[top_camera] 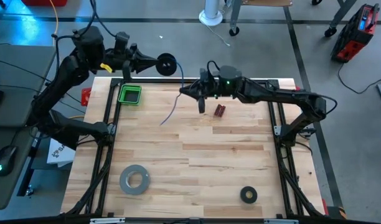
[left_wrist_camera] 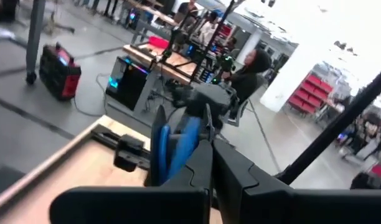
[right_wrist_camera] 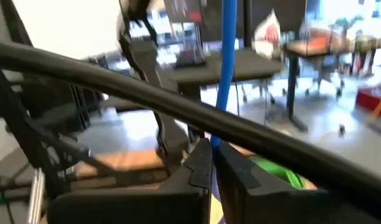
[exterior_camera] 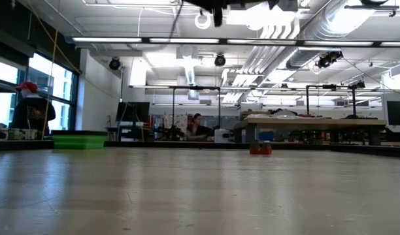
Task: Coil cords
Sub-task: Coil the blue wire onto the spool
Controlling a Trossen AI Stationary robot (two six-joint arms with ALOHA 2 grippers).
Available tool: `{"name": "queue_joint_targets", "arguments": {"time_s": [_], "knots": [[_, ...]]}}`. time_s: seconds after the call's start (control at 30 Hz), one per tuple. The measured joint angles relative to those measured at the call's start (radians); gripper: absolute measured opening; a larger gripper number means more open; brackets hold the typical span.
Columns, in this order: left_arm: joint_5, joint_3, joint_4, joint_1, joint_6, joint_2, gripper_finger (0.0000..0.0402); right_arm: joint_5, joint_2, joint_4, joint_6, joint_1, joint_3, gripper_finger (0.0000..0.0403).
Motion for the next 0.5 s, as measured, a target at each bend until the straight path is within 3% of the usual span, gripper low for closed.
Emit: {"name": "queue_joint_targets", "arguments": {"time_s": [0.27,0.5], "knots": [[0.069,-0.001,0.167,-0.014,-0.223,0.065,0.0,0.092,0.059,0.256,0.038,0.093,0.0,0.0002],[0.13,-0.001,0.185,-0.015,-0.35,0.079,0.0,0.123,0.066,0.289,0.041,0.125,0.0,0.0001]]}}
